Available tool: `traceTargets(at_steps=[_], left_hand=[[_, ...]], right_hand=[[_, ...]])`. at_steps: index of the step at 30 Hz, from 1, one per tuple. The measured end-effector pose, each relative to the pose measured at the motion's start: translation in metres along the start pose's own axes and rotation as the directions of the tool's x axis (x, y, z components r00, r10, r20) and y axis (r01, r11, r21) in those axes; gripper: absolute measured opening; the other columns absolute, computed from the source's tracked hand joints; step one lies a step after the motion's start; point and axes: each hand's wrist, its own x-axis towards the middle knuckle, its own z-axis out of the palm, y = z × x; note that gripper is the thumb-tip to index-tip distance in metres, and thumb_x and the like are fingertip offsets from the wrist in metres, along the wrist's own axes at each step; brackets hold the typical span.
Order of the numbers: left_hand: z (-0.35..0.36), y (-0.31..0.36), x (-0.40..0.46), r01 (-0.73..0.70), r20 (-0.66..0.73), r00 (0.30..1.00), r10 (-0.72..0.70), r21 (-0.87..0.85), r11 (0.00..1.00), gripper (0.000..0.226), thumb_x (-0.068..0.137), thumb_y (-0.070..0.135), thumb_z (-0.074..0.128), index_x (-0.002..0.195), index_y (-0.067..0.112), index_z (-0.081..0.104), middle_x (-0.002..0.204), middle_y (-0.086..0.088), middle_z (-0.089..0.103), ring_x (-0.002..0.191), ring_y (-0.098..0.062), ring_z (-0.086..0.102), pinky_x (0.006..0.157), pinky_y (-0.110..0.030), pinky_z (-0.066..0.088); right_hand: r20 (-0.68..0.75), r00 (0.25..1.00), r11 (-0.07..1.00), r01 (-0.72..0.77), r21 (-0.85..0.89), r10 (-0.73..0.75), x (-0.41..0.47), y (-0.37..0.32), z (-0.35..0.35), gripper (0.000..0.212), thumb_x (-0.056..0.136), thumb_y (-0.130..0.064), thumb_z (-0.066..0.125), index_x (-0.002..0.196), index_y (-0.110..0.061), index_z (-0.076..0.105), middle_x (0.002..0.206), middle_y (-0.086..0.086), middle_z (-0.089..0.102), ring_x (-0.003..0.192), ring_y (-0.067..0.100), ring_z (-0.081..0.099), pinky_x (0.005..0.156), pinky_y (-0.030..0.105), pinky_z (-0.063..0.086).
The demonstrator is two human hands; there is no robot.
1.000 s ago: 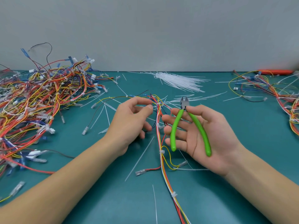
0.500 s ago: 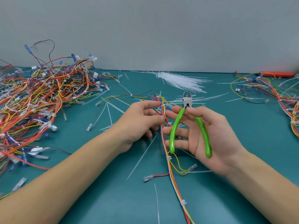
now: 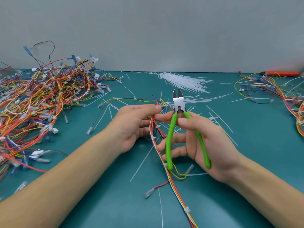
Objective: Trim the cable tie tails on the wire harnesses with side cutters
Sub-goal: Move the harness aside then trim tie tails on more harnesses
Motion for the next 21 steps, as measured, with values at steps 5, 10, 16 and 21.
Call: traceTargets(at_steps=[5,10,16,21], left_hand=[[0.001,-0.001,-0.001,0.019,-0.057,0.998,-0.020,-0.005,1.000,0.022,0.088,0.010,0.073,0.109,0.004,0.072,0.098,-0.026,0.069,0.076,-0.022,0.058,0.053,-0.024,0.046],[0.005,-0.003,-0.003,-0.022,-0.133,0.991,0.019,-0.015,1.000,0.014,0.084,0.002,0.068,0.098,0.003,0.070,0.079,-0.014,0.054,0.050,-0.015,0.053,0.043,-0.018,0.044],[0.008,-0.007,-0.007,-0.047,-0.086,0.995,0.041,-0.066,0.997,0.027,0.088,-0.003,0.066,0.113,0.006,0.071,0.083,-0.009,0.077,0.061,-0.013,0.070,0.048,-0.020,0.050],[0.002,-0.005,-0.006,-0.083,-0.066,0.995,0.074,-0.143,0.986,0.030,0.090,-0.003,0.068,0.118,0.004,0.069,0.092,-0.010,0.079,0.069,-0.014,0.073,0.054,-0.021,0.054]], right_hand=[[0.037,0.999,0.999,-0.020,-0.036,0.022,-0.001,0.003,-0.001,0.037,0.095,-0.022,0.055,0.125,-0.004,0.067,0.135,0.025,0.062,0.085,0.042,0.072,0.071,0.058,0.060],[0.068,0.993,0.989,-0.105,0.105,0.098,0.000,0.000,-0.002,0.037,0.095,-0.023,0.054,0.125,-0.003,0.061,0.135,0.016,0.066,0.081,0.035,0.072,0.067,0.049,0.061],[0.004,0.987,0.984,-0.159,0.078,0.159,-0.002,-0.004,-0.005,0.043,0.088,-0.030,0.061,0.122,-0.006,0.069,0.104,0.014,0.064,0.070,0.031,0.067,0.059,0.042,0.058],[0.115,0.943,0.939,-0.289,-0.186,0.313,-0.009,-0.015,-0.011,0.047,0.088,-0.047,0.067,0.116,-0.009,0.070,0.091,0.014,0.064,0.066,0.032,0.066,0.058,0.042,0.058]])
